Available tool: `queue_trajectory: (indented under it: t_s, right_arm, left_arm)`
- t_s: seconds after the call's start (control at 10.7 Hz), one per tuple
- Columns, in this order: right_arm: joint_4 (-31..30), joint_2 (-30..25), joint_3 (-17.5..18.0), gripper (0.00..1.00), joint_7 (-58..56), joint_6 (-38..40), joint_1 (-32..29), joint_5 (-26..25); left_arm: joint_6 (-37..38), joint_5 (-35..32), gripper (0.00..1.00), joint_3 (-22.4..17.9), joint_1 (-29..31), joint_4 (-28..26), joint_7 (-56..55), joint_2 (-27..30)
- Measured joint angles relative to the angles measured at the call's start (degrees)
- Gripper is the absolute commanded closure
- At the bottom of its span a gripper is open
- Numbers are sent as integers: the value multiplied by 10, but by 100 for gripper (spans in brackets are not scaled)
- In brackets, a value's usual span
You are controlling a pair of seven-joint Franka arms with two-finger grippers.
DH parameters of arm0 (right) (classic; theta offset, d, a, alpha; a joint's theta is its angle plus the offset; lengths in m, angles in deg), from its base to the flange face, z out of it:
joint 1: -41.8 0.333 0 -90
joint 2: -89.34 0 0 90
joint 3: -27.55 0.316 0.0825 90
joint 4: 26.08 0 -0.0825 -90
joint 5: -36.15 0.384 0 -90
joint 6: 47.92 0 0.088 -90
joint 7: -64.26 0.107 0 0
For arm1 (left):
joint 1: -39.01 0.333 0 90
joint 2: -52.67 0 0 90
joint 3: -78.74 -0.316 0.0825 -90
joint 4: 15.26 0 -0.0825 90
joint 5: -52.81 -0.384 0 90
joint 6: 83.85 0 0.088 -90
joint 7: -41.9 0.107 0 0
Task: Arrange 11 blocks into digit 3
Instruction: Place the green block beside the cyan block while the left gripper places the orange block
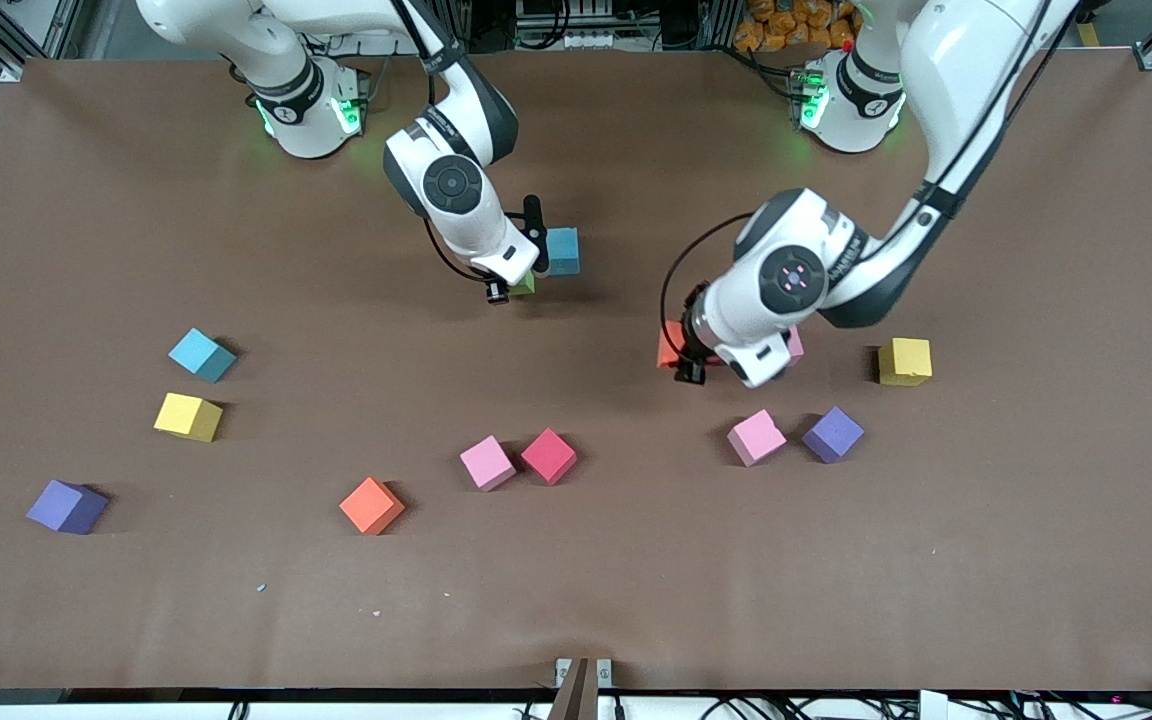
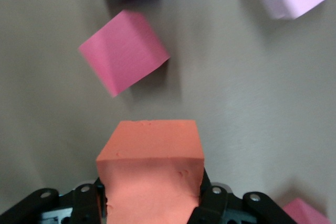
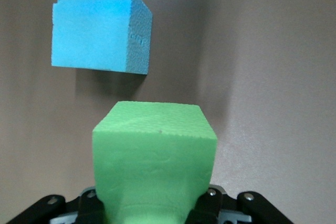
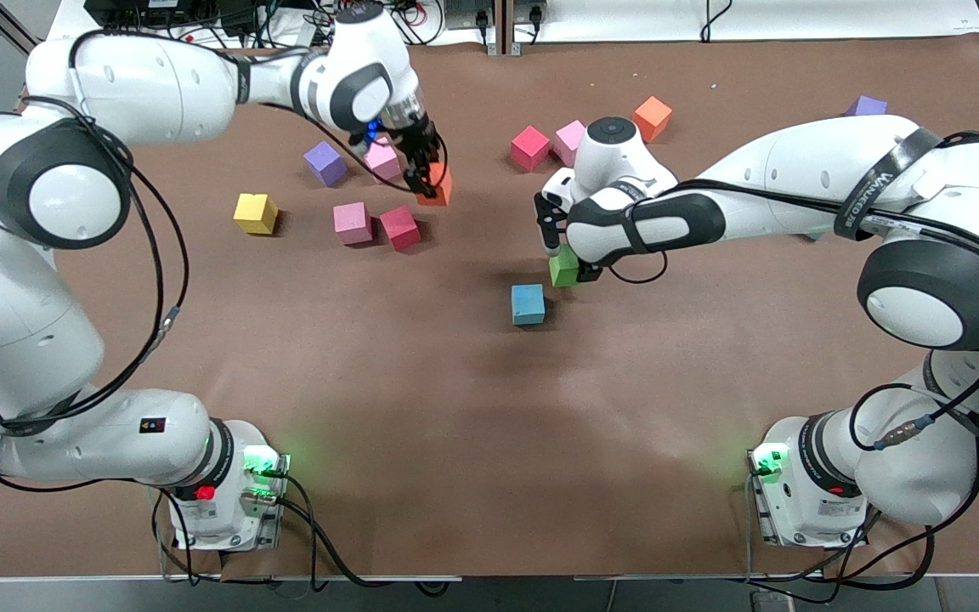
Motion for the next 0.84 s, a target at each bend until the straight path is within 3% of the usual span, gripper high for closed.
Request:
queue_trajectory:
  t_s: [0.28,0.84]
  right_arm:
    - [-28,0,0,67,4,-35,17,0]
    - [-36,0,0,67,26,-46,40,0]
  left_arm:
    - [-47,0,100,26,-3,-76,-48,29]
    - [-115,0,100,36,-57,-143,-114,33]
